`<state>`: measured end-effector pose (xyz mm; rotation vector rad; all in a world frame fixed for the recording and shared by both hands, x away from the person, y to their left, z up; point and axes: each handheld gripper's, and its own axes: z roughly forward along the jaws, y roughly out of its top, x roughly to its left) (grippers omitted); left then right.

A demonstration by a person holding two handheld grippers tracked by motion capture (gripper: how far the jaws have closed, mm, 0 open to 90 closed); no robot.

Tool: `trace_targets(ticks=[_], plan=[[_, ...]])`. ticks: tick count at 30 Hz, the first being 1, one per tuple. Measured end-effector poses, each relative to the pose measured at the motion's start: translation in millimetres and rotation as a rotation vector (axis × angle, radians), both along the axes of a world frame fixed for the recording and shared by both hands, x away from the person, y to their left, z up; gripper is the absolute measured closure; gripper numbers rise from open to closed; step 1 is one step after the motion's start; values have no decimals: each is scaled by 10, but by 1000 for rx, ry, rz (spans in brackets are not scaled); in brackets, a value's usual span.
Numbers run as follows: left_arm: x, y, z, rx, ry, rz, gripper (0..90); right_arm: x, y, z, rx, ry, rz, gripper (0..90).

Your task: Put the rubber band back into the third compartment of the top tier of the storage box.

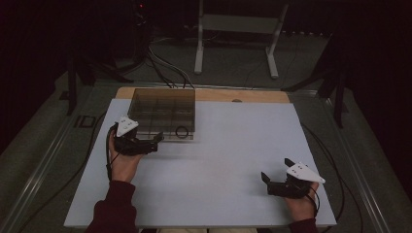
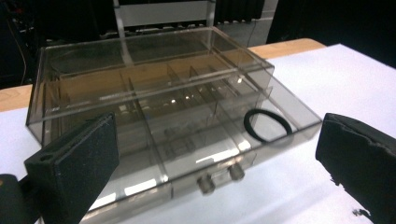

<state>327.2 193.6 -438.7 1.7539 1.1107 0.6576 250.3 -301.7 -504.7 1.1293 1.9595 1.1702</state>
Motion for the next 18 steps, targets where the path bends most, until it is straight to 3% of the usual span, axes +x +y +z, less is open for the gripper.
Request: trace_targets(ticks=[5, 9, 18], plan=[[-88, 60, -68, 10, -16, -15, 5, 1, 1, -1, 0, 1, 0, 1], [-196, 122, -149, -13, -29, -38, 5, 1, 5, -3, -2, 2, 2, 1], [-347, 190, -320, 14, -41, -15, 5, -1, 5, -2, 0, 2, 5, 1]])
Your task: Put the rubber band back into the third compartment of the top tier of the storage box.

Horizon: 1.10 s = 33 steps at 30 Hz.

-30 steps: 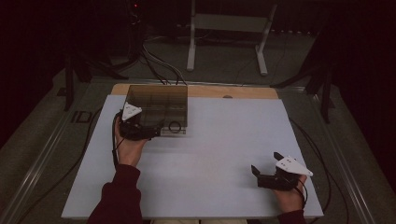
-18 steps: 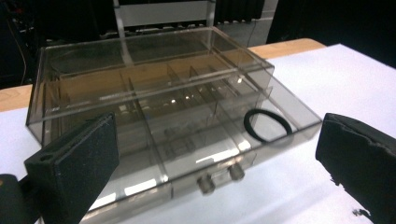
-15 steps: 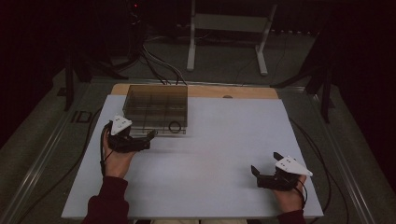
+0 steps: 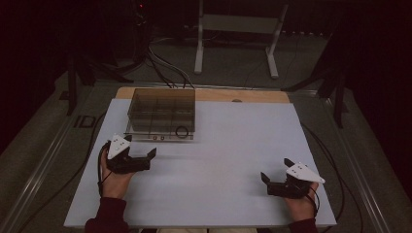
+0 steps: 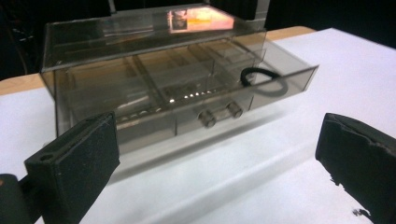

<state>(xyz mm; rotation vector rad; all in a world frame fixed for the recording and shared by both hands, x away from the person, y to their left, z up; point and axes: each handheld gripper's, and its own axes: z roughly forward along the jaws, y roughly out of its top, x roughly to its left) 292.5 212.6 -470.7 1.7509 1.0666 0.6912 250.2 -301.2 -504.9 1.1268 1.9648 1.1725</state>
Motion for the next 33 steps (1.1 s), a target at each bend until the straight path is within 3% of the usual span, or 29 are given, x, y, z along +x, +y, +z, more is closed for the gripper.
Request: trace_targets(ticks=[7, 33], plan=[[-87, 69, -131, 28, 5, 18, 6, -1, 2, 0, 4, -1, 6, 1], [-395, 190, -331, 24, -23, 25, 6, -4, 9, 17, 33, -7, 31, 1]])
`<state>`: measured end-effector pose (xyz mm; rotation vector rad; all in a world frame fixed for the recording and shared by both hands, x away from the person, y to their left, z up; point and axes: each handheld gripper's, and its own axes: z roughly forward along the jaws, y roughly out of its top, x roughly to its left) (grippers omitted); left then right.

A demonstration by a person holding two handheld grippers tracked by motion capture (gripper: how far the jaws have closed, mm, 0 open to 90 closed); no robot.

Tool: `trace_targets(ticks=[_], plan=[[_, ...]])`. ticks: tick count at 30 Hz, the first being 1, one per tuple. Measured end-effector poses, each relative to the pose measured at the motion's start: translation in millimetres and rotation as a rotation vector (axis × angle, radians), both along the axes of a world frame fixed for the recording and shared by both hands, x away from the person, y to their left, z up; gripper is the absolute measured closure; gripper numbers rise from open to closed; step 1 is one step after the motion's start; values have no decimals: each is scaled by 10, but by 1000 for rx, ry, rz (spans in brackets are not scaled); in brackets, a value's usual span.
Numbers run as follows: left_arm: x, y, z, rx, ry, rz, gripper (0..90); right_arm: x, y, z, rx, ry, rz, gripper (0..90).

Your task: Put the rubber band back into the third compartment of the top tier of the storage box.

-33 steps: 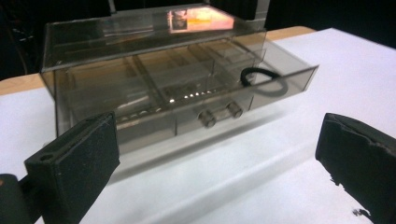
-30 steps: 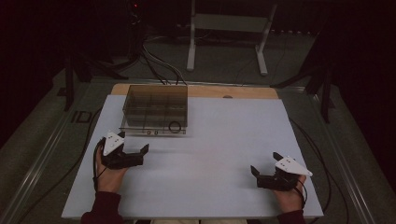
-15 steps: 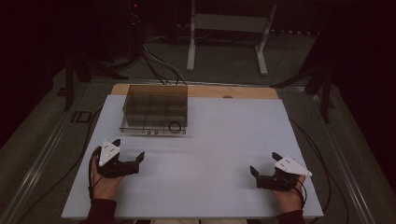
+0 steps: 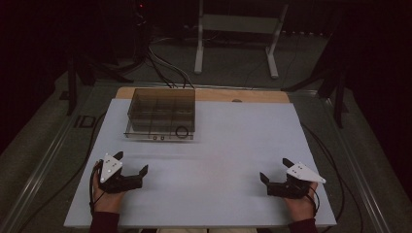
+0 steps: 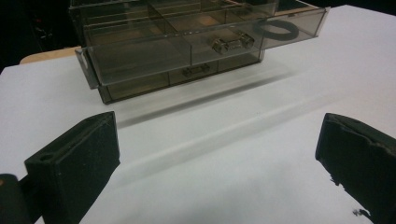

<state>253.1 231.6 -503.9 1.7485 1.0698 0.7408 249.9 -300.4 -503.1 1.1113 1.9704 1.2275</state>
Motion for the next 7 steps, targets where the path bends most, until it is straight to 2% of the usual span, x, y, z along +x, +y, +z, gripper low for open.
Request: trace_targets(ticks=[4, 6, 7], plan=[[-54, 26, 30, -2, -15, 18, 6, 12, -15, -11, -5, 13, -2, 1], [-67, 37, 38, -1, -17, 31, 6, 50, -18, -59, -9, 59, 6, 1], [-67, 37, 38, -1, -17, 31, 6, 83, -14, -102, -20, 106, 10, 1]])
